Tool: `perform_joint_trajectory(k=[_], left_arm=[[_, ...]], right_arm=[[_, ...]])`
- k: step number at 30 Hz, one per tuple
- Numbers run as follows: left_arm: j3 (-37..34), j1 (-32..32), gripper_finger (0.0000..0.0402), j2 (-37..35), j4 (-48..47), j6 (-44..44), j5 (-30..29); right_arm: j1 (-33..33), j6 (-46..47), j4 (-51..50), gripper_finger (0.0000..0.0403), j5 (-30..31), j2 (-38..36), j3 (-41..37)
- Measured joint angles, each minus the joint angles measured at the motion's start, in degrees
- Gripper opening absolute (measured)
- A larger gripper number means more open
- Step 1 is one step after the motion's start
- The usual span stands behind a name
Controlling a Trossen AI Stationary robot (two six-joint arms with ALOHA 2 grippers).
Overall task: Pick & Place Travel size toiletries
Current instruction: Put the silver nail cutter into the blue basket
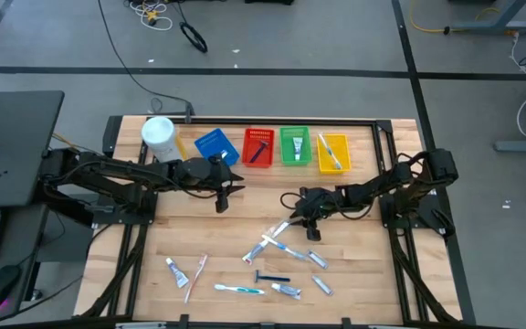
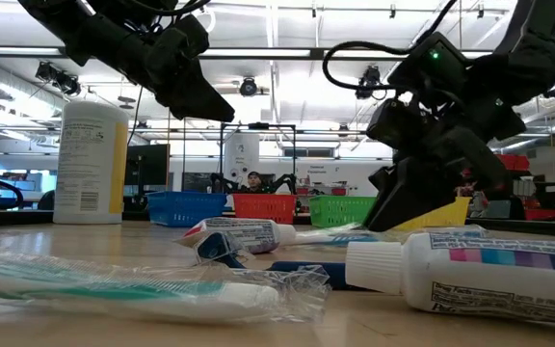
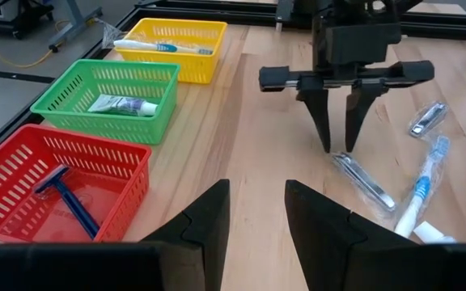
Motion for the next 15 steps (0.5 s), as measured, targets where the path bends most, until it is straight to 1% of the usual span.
perform_joint_trajectory(k=[3,8,10,15], left_arm=[[0.00,0.00,0.0128,0.00,0.00,-0.03,0.00],[0.00,0.00,0.0128,0.00,0.02,-0.11,0.00],[0.00,0.00,0.0128,0.00,0.02,-0.16,0.00],[0.00,-0.02,0.0128,0.00,0.02,-0.93,0.00]], right_arm=[[-0.26,-0.32,-3.43,0.0115,0.04,-0.25,1.06],[-0.46,-0.95,-6.37,0.0115,0.65,-0.26,2.75],[-0.44,-2.63,-6.22,0.0115,2.27,-0.36,3.05],[-0.47,-6.85,-5.20,0.0115,2.16,-0.47,5.23]])
